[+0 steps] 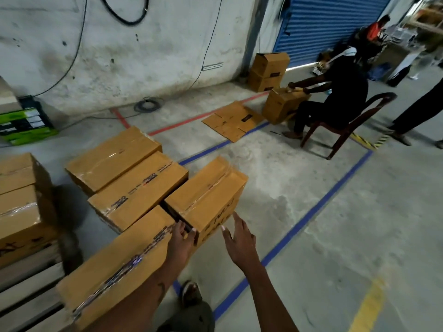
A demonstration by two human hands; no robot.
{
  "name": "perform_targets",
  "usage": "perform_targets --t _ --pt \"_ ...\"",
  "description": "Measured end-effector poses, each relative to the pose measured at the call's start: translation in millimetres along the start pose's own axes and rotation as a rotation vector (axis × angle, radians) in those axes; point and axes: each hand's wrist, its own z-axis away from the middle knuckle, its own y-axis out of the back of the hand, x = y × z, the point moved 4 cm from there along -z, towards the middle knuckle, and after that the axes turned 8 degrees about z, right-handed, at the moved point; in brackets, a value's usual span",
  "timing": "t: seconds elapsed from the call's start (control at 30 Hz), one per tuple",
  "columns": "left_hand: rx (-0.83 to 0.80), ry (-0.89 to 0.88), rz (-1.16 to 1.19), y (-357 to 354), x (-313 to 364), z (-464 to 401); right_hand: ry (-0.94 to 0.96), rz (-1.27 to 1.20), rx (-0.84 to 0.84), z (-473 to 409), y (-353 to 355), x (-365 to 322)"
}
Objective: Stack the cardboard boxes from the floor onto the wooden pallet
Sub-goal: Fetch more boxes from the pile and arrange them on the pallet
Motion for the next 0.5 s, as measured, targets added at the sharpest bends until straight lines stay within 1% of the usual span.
perform_targets --t 0.1,0.2,0.33,0.5 --pt "0.038 0.088 0.029 -21 0 -31 -0.012 0.049 -0.074 -50 15 27" --pt "0.069 0.139 0.109 -40 9 -69 0.022 0.112 -0.119 -108 30 47" --pt "0.159 0.192 0.182 -62 32 -108 0.031 0.202 -0.173 -183 49 67" --pt "0.224 0.233 0.261 -93 58 -149 0.068 0.246 -0.264 -280 55 90"
